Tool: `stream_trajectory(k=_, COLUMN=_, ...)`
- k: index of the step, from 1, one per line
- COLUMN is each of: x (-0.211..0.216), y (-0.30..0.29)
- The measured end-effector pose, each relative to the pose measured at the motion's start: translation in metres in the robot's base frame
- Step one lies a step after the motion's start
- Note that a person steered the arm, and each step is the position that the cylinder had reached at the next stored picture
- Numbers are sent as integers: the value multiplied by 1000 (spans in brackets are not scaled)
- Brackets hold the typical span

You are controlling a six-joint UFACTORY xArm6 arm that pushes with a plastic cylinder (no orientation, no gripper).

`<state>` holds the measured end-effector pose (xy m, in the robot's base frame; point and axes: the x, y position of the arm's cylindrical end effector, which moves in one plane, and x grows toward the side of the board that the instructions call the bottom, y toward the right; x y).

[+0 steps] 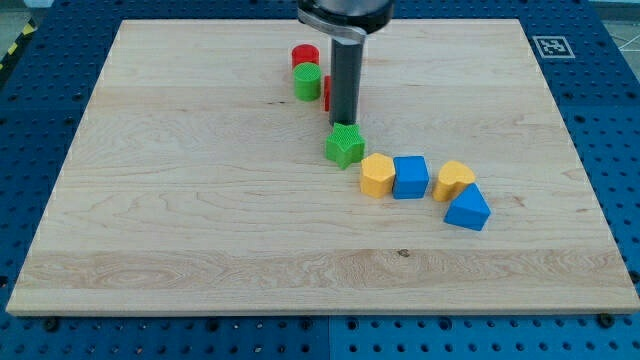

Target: Move the red star towards top of blue cube and yellow hexagon

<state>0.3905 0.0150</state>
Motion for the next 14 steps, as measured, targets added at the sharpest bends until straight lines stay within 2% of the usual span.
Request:
stream_trajectory(k=2, x=-38, y=-83)
stream_trajectory(k=3, x=-57, y=-81)
stream_trajectory(k=4, x=-62, y=-31)
stream_trajectory(k=5, x=-40, y=24)
stream_trajectory(k=6, x=7, y=51)
stream_trajectory(k=7, x=31, y=57)
stream_trajectory(k=9, x=-29, y=57)
stream_trajectory(k=10, x=-43, y=65)
stream_trajectory(k=11, x=-41, y=101)
stream_trajectory(k=14, x=9, y=65)
